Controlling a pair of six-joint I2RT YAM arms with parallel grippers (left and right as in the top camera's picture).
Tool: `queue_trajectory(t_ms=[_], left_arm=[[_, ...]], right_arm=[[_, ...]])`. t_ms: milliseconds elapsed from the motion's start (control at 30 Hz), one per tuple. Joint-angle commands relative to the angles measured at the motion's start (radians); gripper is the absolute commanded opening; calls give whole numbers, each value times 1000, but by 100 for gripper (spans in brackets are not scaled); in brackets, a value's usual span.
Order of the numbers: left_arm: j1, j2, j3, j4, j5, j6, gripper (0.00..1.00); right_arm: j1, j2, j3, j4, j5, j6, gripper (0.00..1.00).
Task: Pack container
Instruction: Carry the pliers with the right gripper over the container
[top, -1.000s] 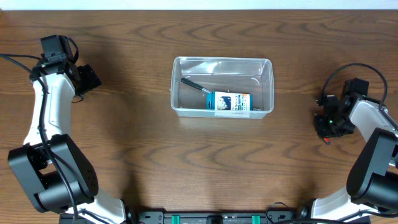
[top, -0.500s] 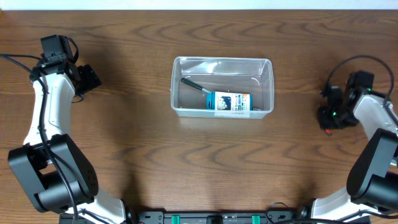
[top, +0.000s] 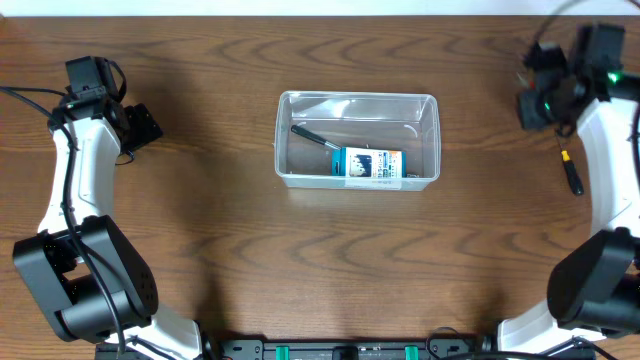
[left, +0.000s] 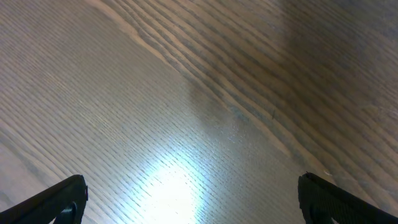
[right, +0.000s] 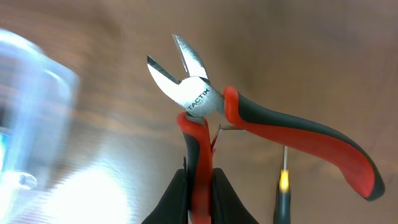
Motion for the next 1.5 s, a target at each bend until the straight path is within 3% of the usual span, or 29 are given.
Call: queue_trajectory(t_ms=[0, 300, 600, 1467], left_arm=[[2, 9, 22, -3, -12, -2, 98], [2, 9, 22, -3, -12, -2, 98], [2, 9, 22, -3, -12, -2, 98], [2, 9, 22, -3, -12, -2, 98]], right_arm=[[101, -4, 107, -16, -17, 3, 1], [392, -2, 197, 5, -16, -90, 1], [560, 48, 196, -6, -16, -90, 1], [600, 404, 196, -93, -114, -74, 1]])
